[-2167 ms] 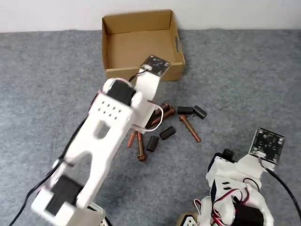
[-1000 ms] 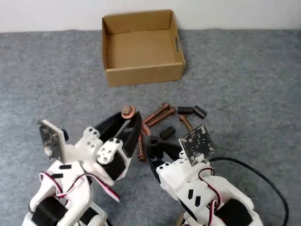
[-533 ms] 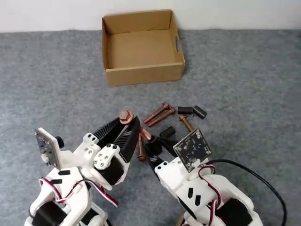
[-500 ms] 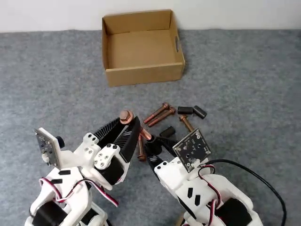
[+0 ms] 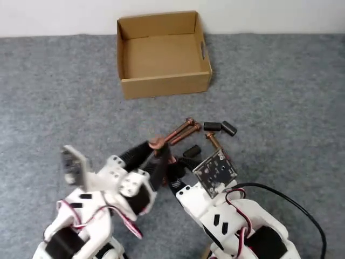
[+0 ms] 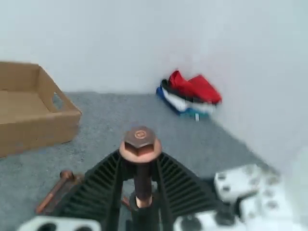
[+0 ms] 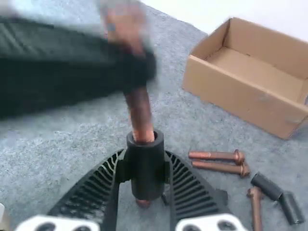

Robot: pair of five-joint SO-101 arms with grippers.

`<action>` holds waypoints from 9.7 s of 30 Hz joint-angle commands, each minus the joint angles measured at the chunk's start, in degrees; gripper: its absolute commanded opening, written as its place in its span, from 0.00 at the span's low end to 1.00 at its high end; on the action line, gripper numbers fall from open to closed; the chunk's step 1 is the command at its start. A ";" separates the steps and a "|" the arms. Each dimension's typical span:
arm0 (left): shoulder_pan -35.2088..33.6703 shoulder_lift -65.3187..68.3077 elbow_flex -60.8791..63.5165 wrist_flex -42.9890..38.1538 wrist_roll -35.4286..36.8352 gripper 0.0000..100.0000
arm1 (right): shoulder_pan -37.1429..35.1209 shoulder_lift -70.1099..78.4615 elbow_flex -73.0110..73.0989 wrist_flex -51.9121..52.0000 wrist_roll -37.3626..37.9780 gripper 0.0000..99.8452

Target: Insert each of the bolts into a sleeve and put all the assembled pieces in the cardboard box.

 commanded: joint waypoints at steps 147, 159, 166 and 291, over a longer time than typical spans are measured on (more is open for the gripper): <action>-40.09 -0.09 31.34 -4.57 -13.10 0.00 | 19.47 135.25 -151.03 39.08 -17.32 0.01; -40.09 -0.09 31.34 -4.57 -13.01 0.00 | 17.71 109.41 -103.38 38.81 -27.08 0.01; -40.09 -0.09 31.34 -4.57 -13.01 0.00 | 16.66 105.27 -86.24 38.73 -33.49 0.20; -13.89 115.16 -81.80 27.16 -46.15 0.06 | 48.22 -3.38 6.24 17.36 -26.64 0.01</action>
